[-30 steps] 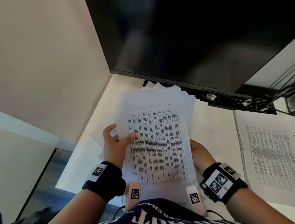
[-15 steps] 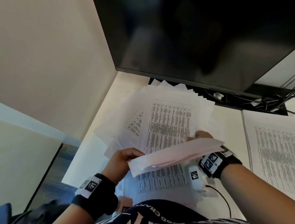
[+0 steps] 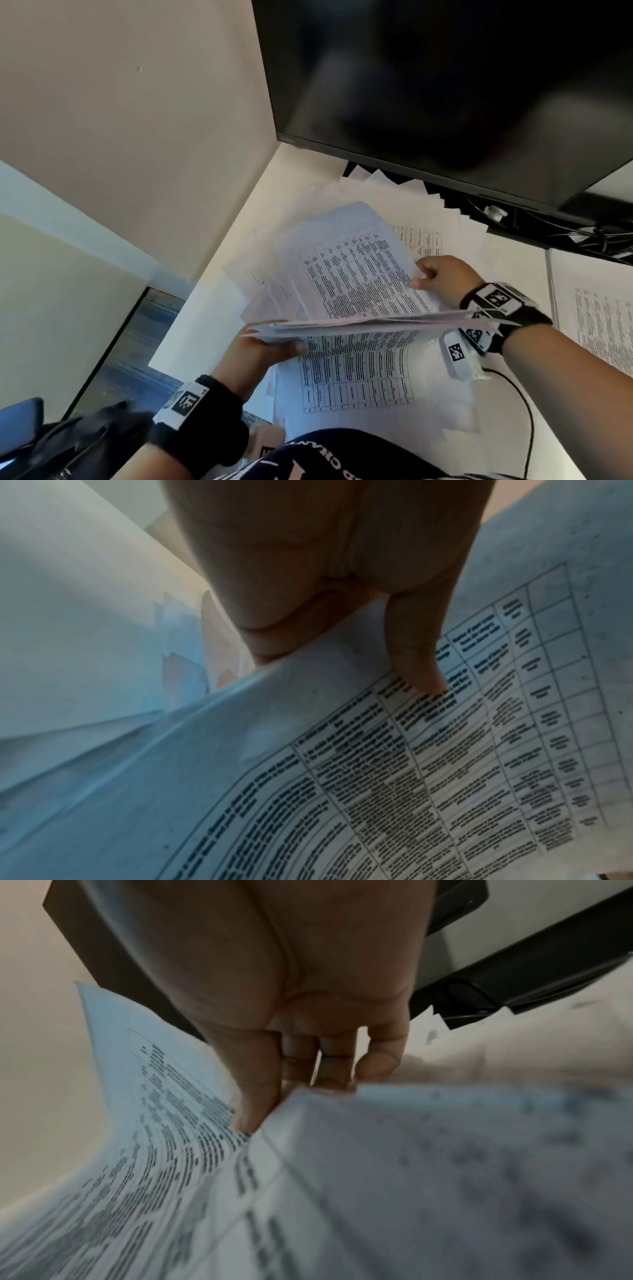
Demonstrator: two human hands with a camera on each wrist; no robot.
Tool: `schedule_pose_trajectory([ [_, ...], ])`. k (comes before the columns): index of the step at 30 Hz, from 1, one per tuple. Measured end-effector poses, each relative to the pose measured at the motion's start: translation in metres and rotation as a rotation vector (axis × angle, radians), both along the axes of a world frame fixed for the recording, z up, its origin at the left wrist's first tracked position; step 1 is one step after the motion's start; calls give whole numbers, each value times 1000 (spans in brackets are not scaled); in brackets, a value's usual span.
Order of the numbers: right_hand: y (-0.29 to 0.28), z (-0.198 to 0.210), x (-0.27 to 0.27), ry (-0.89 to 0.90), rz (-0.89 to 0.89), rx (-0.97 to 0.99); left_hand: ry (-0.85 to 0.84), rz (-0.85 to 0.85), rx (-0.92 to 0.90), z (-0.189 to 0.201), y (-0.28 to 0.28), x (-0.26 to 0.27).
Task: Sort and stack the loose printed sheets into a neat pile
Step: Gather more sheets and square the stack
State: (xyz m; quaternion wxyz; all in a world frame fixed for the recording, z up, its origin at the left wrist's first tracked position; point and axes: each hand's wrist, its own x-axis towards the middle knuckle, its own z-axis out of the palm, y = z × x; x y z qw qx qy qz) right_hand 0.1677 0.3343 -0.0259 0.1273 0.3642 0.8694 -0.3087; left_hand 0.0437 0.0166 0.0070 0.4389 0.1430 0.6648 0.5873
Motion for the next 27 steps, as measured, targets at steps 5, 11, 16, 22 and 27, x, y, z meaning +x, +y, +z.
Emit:
schedule_pose_trajectory([
  [5, 0, -4, -25, -80, -159, 171, -41, 48, -5, -2, -7, 1],
  [11, -6, -12, -33, -251, -69, 64, -87, 121, 19, -4, -8, 1],
  [16, -12, 10, -2, 97, -281, -99, -135, 289, 62, -5, 1, -7],
  [22, -42, 49, 37, 608, -630, -562, -133, 435, 90, 8, 26, -18],
  [27, -66, 53, 53, 705, -783, -749, -51, 450, 51, 14, 53, -15],
])
